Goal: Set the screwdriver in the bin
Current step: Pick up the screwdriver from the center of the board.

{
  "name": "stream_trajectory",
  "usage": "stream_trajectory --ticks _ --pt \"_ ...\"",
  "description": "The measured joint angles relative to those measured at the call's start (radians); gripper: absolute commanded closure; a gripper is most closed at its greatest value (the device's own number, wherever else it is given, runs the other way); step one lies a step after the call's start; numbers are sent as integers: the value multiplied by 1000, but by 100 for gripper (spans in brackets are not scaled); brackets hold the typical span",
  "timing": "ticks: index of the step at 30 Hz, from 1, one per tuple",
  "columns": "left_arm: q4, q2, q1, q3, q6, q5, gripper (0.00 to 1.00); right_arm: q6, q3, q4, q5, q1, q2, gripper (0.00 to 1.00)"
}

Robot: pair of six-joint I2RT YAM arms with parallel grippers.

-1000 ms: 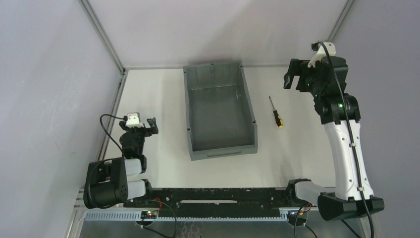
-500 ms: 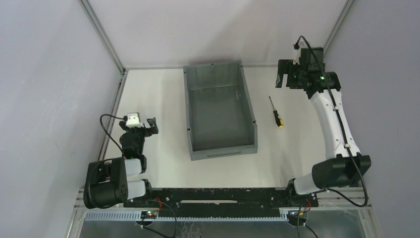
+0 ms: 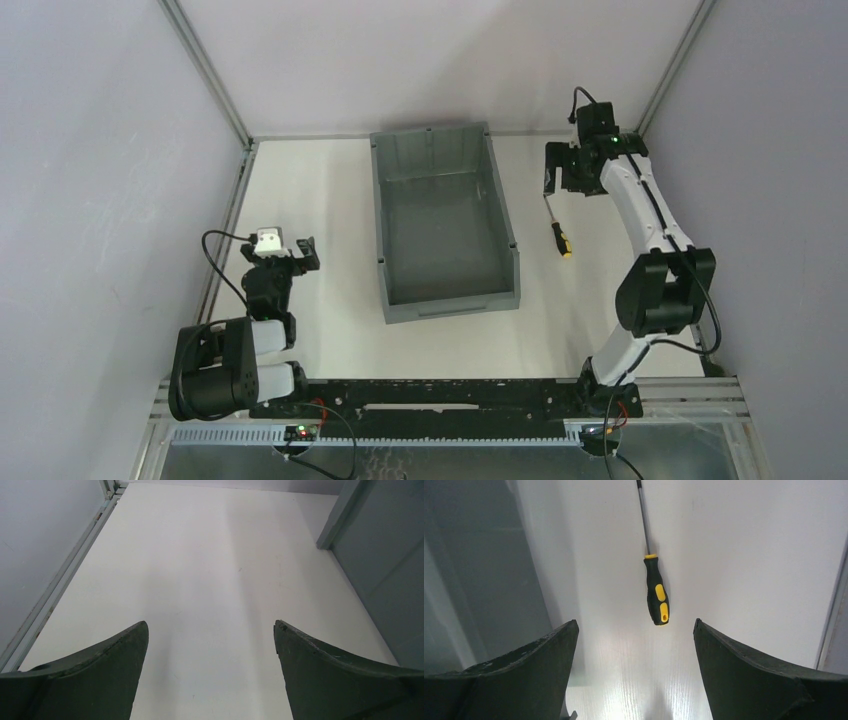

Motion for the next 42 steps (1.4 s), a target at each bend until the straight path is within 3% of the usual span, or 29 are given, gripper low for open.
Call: stream_trajectory --ticks 19,26,42 --pt "0 0 0 0 0 0 0 26 -97 41 14 -26 233 24" --pt "0 0 0 0 0 0 0 32 -121 63 15 -34 287 35" --pt "0 0 0 0 0 0 0 34 -147 105 15 -43 363 48"
